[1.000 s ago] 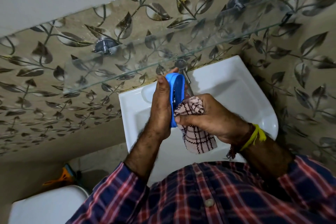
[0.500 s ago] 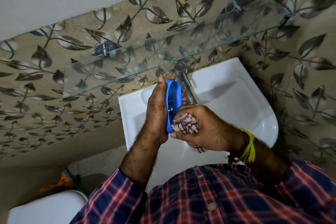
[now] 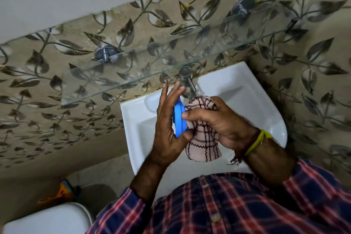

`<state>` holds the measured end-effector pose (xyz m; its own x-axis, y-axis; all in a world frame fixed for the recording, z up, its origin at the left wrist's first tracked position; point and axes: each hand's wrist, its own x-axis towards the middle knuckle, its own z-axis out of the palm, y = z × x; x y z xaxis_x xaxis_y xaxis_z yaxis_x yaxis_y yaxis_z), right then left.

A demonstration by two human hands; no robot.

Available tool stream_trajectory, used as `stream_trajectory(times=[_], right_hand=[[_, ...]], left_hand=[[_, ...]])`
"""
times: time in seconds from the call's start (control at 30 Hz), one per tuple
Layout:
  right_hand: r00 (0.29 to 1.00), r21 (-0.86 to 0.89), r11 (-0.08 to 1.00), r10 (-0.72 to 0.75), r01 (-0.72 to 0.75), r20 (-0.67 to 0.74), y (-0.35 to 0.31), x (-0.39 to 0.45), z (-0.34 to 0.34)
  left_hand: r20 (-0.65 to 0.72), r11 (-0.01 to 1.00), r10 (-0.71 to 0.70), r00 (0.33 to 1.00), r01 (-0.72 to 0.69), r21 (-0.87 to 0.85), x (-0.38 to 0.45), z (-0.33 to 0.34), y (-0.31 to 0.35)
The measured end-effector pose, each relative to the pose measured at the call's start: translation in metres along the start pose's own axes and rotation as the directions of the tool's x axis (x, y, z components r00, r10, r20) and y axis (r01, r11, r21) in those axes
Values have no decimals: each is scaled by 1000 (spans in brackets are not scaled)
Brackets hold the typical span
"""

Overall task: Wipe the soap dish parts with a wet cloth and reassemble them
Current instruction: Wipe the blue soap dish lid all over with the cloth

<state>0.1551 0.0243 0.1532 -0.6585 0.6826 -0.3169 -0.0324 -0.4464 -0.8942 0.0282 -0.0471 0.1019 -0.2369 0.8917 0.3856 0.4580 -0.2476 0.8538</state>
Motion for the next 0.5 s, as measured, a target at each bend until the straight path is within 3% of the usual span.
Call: stream_trajectory(times=[0.1,0.23,0.5], right_hand=[[997,118,990,83,-82,-4,-1,3,7],[1000,62,998,-7,7,-7,2,0,7],[993,-62,995,-71,78,97,11,0,8]], left_hand=[[-114,999,39,993,-42,-31,8,3,-4],[-200,995,-32,979,13,-98,8,5,1],[-73,886,-292,954,241,-395,17,-1,1]])
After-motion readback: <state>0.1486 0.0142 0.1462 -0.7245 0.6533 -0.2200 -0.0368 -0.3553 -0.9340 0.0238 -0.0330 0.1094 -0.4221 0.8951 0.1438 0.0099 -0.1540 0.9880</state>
